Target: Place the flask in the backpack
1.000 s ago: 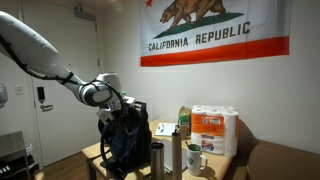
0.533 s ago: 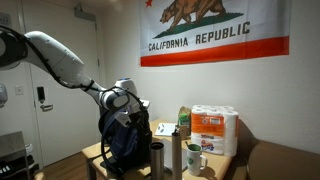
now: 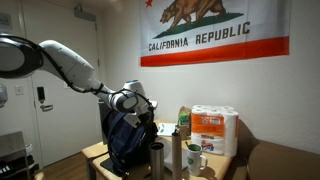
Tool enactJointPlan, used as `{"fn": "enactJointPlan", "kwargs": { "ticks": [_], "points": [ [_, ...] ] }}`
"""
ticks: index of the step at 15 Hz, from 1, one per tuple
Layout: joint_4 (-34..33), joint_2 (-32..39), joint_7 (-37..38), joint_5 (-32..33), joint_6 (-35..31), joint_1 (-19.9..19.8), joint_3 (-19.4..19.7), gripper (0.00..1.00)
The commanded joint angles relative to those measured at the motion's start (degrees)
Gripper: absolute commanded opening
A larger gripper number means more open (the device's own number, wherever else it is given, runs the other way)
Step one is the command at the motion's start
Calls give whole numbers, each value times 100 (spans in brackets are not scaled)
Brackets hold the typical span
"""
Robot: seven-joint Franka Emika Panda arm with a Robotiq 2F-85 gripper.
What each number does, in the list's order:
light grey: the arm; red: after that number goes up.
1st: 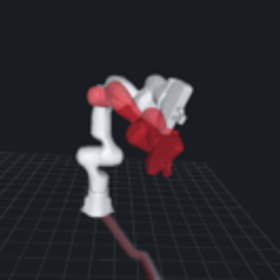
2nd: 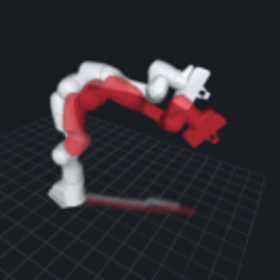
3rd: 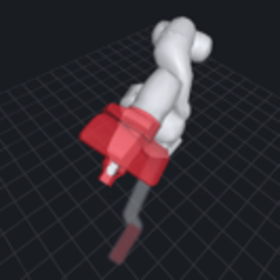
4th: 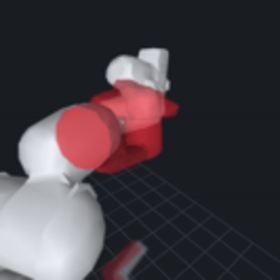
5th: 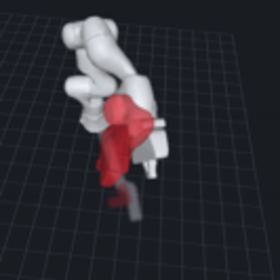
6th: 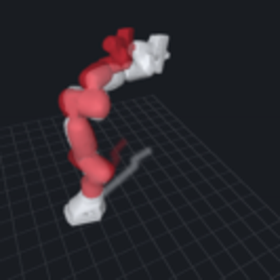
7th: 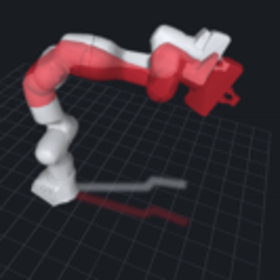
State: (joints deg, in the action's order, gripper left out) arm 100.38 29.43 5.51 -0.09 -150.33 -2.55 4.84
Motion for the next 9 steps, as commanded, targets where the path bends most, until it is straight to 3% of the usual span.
{"fn": "enactJointPlan", "kwargs": {
  "ticks": [1,9],
  "points": [
    [-110,-97,23,187,301,24,144,100],
    [262,-220,-25,300,368,-61,230,100]
  ]
}}
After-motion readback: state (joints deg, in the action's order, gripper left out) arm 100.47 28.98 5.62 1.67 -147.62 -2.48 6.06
